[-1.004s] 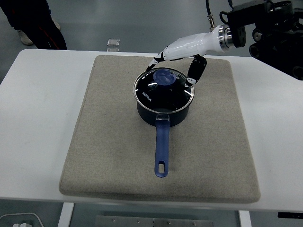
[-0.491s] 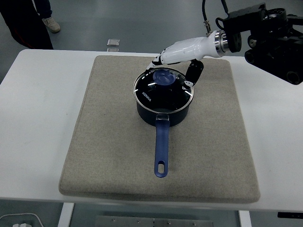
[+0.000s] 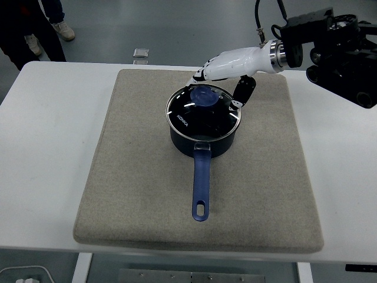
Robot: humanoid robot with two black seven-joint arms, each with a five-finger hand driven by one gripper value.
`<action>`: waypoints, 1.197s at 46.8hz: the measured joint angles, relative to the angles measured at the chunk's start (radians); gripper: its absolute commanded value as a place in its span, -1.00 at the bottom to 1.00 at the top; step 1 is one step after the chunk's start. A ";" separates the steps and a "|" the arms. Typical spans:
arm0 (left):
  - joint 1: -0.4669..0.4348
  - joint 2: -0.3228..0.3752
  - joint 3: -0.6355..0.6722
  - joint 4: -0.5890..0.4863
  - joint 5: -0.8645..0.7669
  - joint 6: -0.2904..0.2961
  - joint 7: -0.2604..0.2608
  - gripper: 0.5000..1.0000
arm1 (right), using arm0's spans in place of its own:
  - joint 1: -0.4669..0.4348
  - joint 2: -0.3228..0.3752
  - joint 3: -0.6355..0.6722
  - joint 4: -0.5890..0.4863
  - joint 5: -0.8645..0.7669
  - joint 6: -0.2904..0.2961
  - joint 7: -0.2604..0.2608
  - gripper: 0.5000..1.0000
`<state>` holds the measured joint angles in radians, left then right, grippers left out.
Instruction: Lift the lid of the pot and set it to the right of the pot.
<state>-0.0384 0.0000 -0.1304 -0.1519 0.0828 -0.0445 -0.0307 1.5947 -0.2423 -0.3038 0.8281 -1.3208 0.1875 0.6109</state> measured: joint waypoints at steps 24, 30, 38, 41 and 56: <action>0.000 0.000 0.000 0.000 0.000 0.000 0.000 1.00 | -0.002 0.002 -0.001 -0.024 0.000 -0.023 0.000 0.74; 0.000 0.000 0.000 0.000 0.000 0.000 0.000 1.00 | -0.002 0.019 -0.001 -0.025 0.000 -0.030 0.000 0.74; 0.000 0.000 0.000 0.000 0.000 0.000 0.000 1.00 | -0.008 0.023 0.000 -0.026 0.001 -0.034 0.000 0.74; 0.000 0.000 0.000 0.000 0.000 0.000 0.000 1.00 | -0.011 0.023 0.000 -0.026 0.001 -0.034 0.000 0.74; 0.000 0.000 0.000 0.000 0.000 0.000 0.000 1.00 | -0.019 0.023 -0.018 -0.029 0.002 -0.057 0.000 0.73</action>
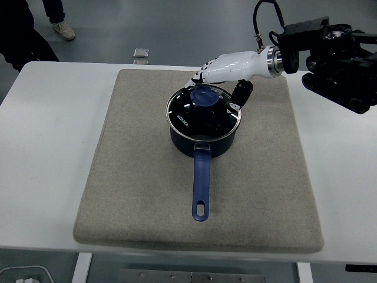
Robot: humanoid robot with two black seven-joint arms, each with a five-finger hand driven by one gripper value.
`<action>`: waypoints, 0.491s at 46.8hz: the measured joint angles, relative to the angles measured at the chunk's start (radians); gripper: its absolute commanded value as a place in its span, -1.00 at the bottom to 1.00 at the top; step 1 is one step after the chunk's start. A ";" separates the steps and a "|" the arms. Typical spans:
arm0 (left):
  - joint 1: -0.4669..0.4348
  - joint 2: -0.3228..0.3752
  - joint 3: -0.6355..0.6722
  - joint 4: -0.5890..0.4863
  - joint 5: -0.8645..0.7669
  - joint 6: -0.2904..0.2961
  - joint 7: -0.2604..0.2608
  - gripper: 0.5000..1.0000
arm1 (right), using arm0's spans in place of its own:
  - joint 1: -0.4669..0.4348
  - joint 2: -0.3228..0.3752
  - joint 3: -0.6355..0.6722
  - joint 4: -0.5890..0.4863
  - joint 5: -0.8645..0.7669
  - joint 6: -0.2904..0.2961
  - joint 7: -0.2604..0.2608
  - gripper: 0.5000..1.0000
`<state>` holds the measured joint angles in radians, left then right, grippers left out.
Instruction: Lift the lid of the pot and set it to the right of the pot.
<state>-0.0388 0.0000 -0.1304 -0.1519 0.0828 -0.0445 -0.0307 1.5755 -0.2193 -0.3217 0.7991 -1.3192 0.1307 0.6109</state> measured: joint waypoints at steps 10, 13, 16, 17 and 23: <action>0.000 0.000 0.000 0.000 0.000 0.000 0.000 1.00 | 0.002 -0.001 -0.002 -0.003 0.000 -0.009 0.000 0.73; 0.000 0.000 0.000 0.000 0.000 0.000 0.000 1.00 | 0.005 -0.001 -0.002 -0.011 0.000 -0.010 0.000 0.73; 0.000 0.000 0.000 0.000 0.000 0.000 0.000 1.00 | 0.010 -0.001 -0.001 -0.017 0.002 -0.009 0.000 0.73; 0.000 0.000 0.000 0.000 0.000 0.000 0.000 1.00 | 0.012 -0.001 -0.001 -0.018 0.002 -0.009 0.000 0.73; 0.000 0.000 0.000 0.000 0.000 0.000 0.000 1.00 | 0.019 -0.001 -0.001 -0.018 0.003 -0.007 0.000 0.73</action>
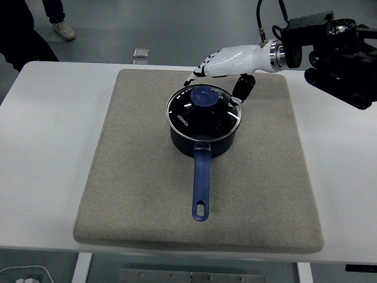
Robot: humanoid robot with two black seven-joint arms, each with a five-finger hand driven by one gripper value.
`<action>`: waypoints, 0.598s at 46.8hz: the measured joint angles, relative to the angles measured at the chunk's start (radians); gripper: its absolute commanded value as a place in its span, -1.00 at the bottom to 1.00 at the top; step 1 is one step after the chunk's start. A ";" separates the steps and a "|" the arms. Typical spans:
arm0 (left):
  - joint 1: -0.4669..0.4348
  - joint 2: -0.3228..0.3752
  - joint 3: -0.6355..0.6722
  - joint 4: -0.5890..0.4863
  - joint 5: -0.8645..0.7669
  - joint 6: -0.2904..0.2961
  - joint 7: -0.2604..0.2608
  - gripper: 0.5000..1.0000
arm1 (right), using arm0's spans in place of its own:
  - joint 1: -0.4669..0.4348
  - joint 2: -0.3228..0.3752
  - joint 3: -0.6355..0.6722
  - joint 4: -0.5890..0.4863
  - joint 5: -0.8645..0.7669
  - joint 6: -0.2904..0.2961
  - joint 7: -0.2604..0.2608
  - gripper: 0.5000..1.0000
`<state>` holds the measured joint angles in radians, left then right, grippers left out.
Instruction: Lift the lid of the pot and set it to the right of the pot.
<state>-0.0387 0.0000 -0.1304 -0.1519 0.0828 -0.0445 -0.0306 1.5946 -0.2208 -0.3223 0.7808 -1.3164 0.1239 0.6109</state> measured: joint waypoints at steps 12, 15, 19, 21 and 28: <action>0.000 0.000 0.000 0.000 0.000 0.000 0.000 1.00 | -0.001 0.016 0.000 0.000 0.000 -0.002 0.000 0.73; 0.000 0.000 0.000 0.000 0.000 0.000 0.000 1.00 | -0.007 0.019 0.000 0.000 0.000 -0.002 0.000 0.73; 0.000 0.000 0.000 0.000 0.000 0.000 0.000 1.00 | -0.010 0.023 -0.001 0.000 0.000 -0.003 0.000 0.73; 0.000 0.000 0.000 0.000 0.000 0.000 0.000 1.00 | -0.010 0.023 -0.001 0.000 0.000 -0.003 0.000 0.73; 0.000 0.000 0.000 0.000 0.000 0.000 0.000 1.00 | -0.014 0.023 -0.003 0.000 0.000 -0.003 0.000 0.73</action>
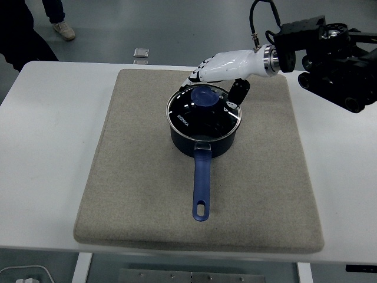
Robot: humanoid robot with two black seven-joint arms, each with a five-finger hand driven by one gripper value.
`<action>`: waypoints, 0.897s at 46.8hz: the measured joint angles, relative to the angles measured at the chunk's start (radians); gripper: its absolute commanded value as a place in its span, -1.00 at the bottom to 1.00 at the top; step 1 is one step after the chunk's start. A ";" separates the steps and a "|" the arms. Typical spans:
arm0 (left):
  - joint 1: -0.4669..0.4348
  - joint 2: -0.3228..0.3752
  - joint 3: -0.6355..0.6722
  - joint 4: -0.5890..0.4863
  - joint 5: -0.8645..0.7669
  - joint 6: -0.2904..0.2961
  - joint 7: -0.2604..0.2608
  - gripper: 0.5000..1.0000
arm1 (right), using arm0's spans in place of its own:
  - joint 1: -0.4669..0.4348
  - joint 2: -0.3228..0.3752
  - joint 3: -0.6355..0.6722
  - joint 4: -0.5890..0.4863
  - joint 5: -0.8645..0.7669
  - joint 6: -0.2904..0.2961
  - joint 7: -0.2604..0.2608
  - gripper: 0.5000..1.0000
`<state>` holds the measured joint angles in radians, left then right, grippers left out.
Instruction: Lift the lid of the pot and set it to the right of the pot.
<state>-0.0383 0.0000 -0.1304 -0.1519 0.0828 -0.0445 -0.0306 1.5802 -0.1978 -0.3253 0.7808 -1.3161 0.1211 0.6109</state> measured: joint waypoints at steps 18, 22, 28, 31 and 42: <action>0.000 0.000 0.000 0.000 0.000 0.000 0.000 1.00 | 0.000 0.000 -0.013 0.000 0.000 0.000 0.000 0.63; 0.000 0.000 0.000 0.000 0.000 0.000 0.000 1.00 | 0.000 0.000 -0.014 0.000 0.000 0.000 0.000 0.61; 0.000 0.000 0.000 0.000 0.000 0.000 0.000 1.00 | 0.002 0.000 -0.014 0.000 0.000 0.000 0.000 0.40; 0.000 0.000 0.000 0.000 0.000 0.000 0.000 1.00 | 0.004 0.000 -0.015 0.000 0.000 0.001 0.000 0.25; 0.000 0.000 0.000 0.000 0.000 0.000 0.000 1.00 | 0.008 0.000 -0.025 0.000 0.000 0.002 0.000 -0.34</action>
<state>-0.0384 0.0000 -0.1304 -0.1519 0.0828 -0.0445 -0.0309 1.5877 -0.1978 -0.3507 0.7808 -1.3158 0.1232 0.6109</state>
